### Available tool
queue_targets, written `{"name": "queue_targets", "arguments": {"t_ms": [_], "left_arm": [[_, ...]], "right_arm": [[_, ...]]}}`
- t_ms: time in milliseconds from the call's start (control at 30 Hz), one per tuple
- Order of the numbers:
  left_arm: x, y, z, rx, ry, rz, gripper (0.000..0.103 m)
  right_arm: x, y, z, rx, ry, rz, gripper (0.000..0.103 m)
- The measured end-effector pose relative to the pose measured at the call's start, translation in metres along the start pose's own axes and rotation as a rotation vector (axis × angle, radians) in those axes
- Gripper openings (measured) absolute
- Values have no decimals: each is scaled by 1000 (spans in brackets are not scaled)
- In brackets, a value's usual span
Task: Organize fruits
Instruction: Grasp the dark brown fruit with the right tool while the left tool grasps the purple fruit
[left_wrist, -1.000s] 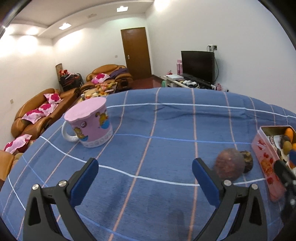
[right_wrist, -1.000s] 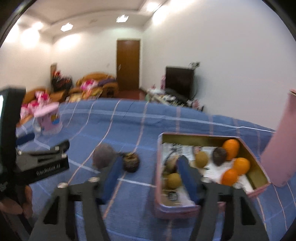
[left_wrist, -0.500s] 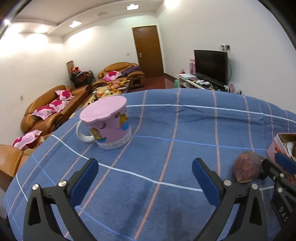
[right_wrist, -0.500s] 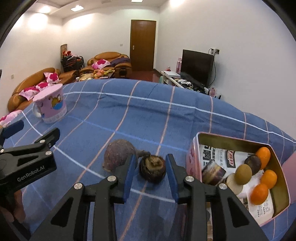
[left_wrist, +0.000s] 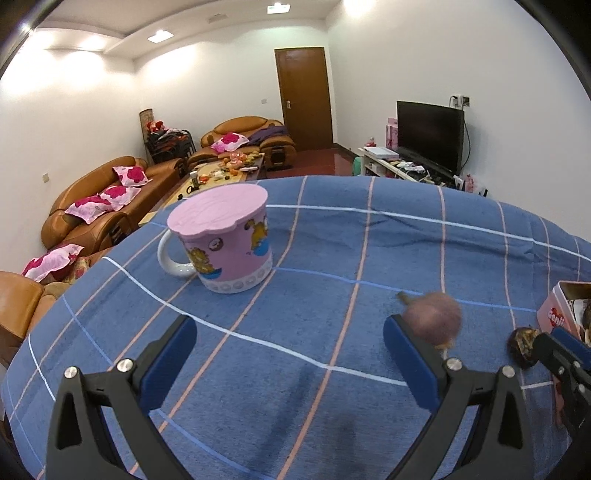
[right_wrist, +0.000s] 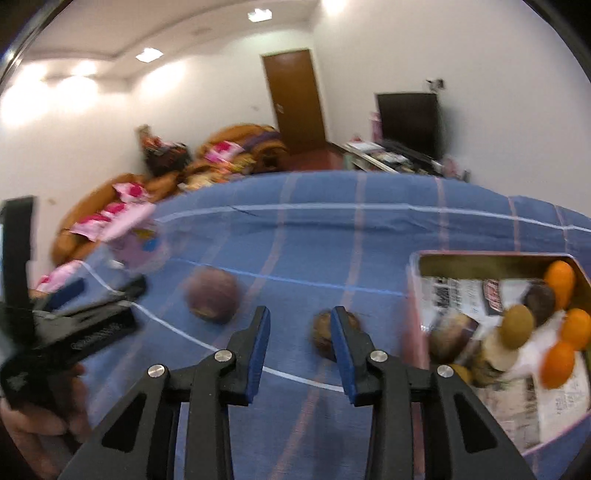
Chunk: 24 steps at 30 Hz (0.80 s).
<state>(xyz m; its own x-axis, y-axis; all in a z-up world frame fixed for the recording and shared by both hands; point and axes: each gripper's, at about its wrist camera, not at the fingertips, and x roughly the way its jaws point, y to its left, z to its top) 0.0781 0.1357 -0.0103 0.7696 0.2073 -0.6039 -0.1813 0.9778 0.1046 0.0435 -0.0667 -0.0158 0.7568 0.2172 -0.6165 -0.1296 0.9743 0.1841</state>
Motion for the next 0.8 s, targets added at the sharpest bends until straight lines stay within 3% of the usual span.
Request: {"name": "queue_targets", "arguments": {"t_ms": [200, 400, 600, 800], "left_arm": [[1, 3, 1, -16, 9, 0, 103], [8, 12, 2, -44, 30, 10, 103], [10, 16, 1, -59, 37, 14, 103], [8, 14, 2, -48, 29, 9, 103]], "right_arm": [[17, 1, 9, -23, 60, -76, 36], [47, 21, 14, -180, 149, -246, 39], [45, 13, 19, -197, 191, -256, 39], [39, 12, 12, -235, 178, -240, 37]]}}
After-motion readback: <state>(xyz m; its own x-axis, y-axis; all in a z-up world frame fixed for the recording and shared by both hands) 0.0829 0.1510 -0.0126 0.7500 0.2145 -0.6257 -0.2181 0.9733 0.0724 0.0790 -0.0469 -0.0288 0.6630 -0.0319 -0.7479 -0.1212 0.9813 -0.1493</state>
